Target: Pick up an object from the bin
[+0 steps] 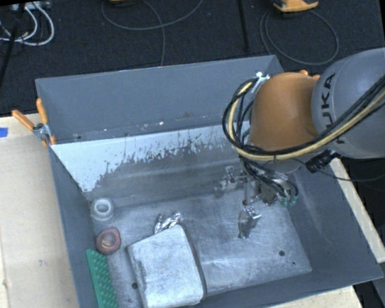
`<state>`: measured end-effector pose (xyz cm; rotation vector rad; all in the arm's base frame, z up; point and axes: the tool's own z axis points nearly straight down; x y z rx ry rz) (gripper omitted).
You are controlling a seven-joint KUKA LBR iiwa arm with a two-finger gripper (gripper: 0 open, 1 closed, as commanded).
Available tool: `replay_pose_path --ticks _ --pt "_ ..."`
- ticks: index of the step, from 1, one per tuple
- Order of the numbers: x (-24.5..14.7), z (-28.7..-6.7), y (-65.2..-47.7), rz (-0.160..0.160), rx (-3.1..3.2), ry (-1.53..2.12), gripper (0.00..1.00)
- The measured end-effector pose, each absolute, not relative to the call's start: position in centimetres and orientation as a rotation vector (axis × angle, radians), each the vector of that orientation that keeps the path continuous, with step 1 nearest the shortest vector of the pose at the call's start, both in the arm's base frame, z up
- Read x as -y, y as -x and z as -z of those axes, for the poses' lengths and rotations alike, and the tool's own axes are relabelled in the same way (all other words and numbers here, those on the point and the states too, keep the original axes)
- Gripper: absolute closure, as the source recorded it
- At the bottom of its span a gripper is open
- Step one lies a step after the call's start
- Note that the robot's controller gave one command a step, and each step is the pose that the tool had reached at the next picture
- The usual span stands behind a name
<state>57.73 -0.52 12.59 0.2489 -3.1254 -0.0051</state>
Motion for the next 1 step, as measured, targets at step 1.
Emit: replay_pose_path --ticks 1 --pt "-4.92 -12.07 -60.15 0.006 3.139 -0.177 0.0"
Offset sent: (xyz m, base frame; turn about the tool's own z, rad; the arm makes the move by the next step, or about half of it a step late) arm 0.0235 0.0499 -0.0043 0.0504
